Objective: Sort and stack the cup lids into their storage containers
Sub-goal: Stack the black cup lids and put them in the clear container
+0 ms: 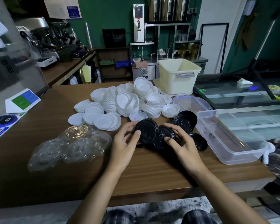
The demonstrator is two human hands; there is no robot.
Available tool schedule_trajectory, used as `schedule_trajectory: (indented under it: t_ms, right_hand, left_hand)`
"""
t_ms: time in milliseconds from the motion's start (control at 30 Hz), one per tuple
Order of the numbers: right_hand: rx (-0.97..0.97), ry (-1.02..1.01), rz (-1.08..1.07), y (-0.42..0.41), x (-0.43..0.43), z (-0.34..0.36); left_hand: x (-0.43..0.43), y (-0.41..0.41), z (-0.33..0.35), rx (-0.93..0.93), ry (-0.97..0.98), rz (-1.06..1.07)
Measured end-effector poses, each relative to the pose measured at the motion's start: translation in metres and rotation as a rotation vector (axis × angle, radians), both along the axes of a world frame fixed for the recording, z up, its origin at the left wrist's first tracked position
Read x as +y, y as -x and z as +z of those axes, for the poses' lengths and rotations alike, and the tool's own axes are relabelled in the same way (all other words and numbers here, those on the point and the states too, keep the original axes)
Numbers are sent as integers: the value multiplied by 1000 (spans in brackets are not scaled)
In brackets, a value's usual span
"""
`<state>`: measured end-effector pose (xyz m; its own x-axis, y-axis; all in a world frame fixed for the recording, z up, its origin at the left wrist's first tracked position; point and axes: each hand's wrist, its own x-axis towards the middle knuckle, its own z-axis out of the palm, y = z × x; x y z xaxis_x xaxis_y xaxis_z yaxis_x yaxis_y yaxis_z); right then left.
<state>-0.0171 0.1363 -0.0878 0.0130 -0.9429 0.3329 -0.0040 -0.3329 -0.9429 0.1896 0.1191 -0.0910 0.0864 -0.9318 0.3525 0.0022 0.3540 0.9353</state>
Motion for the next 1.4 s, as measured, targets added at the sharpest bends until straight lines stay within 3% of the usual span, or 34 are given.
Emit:
schedule_trajectory:
  t_ms: [167, 267, 367, 467, 700, 933, 1100, 1400]
  right_hand:
    - [-24, 1, -26, 0, -2, -2]
    - [-30, 3, -45, 1, -3, -4]
    - [-27, 5, -51, 1, -3, -6]
    - [-13, 5, -41, 1, -2, -5]
    - [-7, 14, 11, 2, -1, -4]
    - [44, 9, 81, 1, 1, 0]
    - [24, 13, 98, 0, 2, 0]
    - [-20, 10, 97, 1, -2, -2]
  left_hand:
    - [-1, -3, 3, 21, -9, 26]
    - [-2, -5, 3, 184, -68, -114]
    - [1, -5, 3, 224, -131, -259]
    - [5, 1, 2, 122, -141, -265]
    - [-1, 6, -8, -47, -72, -4]
    - [9, 10, -2, -215, -107, -26]
    - [14, 12, -5, -396, -4, 57]
    - [8, 10, -7, -362, 114, 135]
